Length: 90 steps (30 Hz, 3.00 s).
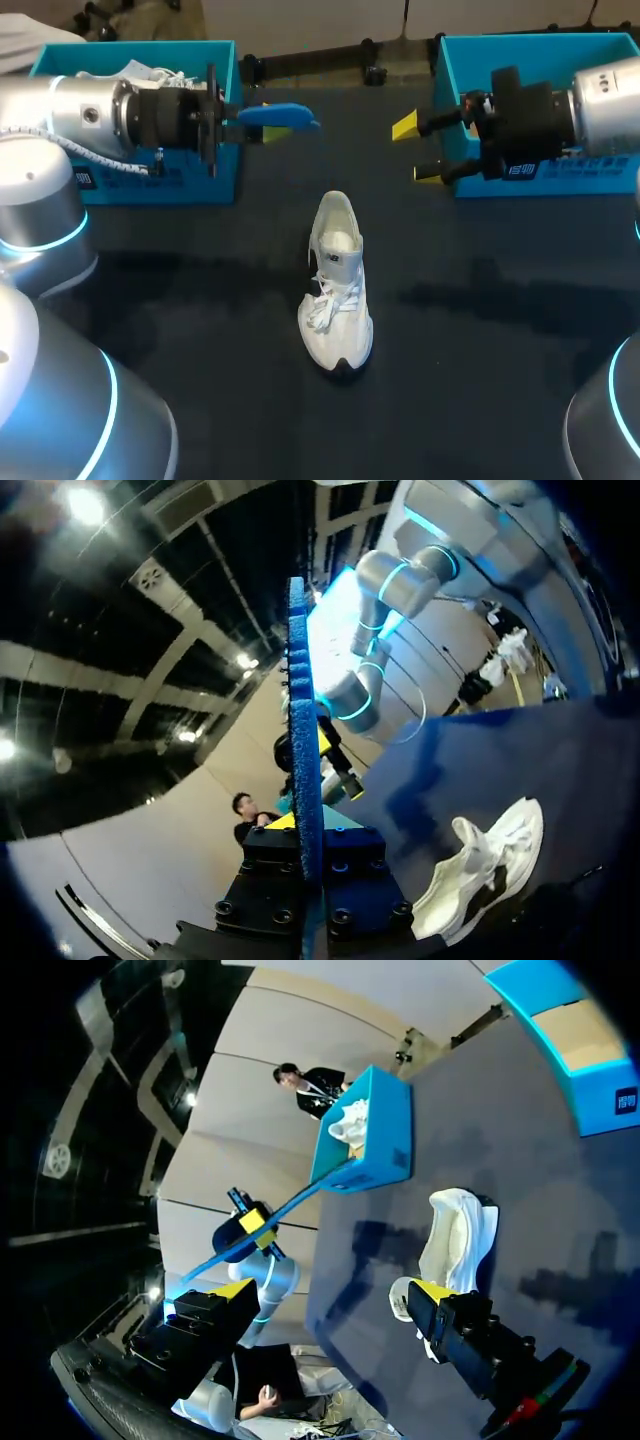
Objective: Take the shoe out of the shoebox, open the shoe tongue, remove and reinsert the insole, then place the shoe into the shoebox
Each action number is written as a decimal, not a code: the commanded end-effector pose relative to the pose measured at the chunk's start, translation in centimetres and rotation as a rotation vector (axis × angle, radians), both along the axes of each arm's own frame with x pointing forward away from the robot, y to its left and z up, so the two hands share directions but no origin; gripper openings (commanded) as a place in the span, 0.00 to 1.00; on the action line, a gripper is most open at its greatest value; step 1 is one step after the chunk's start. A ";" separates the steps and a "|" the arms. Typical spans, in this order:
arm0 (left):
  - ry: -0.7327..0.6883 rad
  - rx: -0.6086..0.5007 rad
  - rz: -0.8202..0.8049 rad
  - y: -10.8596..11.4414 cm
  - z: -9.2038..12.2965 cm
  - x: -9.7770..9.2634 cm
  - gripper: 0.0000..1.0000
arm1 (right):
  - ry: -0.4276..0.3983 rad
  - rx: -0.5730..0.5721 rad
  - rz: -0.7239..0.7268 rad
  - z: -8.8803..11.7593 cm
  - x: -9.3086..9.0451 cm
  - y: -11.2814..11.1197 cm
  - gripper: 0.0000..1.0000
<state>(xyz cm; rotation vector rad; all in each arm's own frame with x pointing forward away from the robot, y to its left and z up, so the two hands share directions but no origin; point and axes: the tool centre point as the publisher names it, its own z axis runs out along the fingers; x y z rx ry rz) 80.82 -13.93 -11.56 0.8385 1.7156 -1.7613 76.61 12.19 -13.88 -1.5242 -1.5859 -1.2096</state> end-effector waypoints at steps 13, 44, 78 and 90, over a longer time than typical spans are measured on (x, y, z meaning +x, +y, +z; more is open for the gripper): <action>-0.245 -0.012 0.007 0.0 0.1 0.3 0.00 | -0.001 0.001 -0.001 -0.1 0.0 0.1 1.00; -0.793 0.048 0.060 1.3 0.2 1.4 0.00 | -0.001 0.001 -0.001 -0.1 0.0 0.1 1.00; -0.782 -0.032 0.121 -2.7 -0.4 2.2 0.00 | 0.011 0.016 -0.013 0.6 1.6 8.2 1.00; -0.780 -0.036 0.123 -3.5 -1.2 1.7 0.00 | 0.008 0.035 0.021 0.8 1.7 9.5 1.00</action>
